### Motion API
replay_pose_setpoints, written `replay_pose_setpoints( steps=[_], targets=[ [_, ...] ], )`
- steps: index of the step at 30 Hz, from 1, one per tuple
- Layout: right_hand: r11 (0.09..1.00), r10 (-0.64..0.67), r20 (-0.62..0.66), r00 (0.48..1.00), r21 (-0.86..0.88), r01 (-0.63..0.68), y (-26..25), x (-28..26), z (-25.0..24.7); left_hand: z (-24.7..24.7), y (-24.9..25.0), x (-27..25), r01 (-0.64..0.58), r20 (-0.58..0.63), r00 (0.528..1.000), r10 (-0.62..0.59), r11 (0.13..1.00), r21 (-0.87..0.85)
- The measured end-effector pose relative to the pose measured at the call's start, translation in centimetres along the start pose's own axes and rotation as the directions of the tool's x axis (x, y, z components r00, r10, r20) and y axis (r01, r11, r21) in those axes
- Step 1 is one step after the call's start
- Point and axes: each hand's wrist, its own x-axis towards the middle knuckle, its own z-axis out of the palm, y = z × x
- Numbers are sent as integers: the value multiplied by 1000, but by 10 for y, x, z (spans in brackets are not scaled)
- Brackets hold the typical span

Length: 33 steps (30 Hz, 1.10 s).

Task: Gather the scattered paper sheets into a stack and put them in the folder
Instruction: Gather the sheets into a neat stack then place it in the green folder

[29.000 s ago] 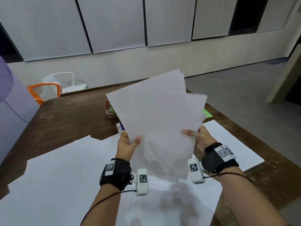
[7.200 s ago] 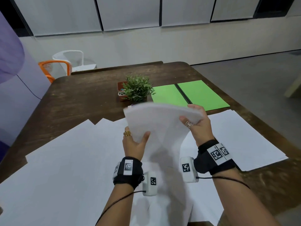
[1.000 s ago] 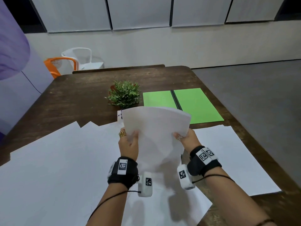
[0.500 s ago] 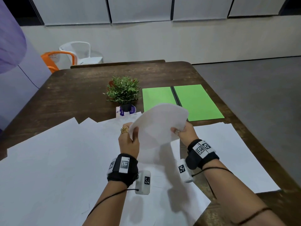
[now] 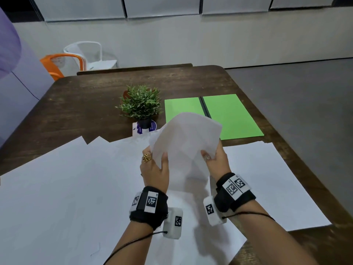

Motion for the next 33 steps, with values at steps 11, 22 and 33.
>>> replay_pose_setpoints(
  steps=[11, 22, 33],
  targets=[
    [972, 183, 67, 981, -165, -170, 33, -5, 7, 25, -53, -9, 228, 181, 950, -253, 962, 148],
    [925, 180, -329, 927, -265, -274, 64, 23, -123, 111, 29, -44, 221, 508, 820, -265, 964, 145],
    [659, 398, -346, 850, -537, -527, 171, 16, -236, 216, 34, -138, 110, 611, 573, -546, 790, 603]
  ],
)
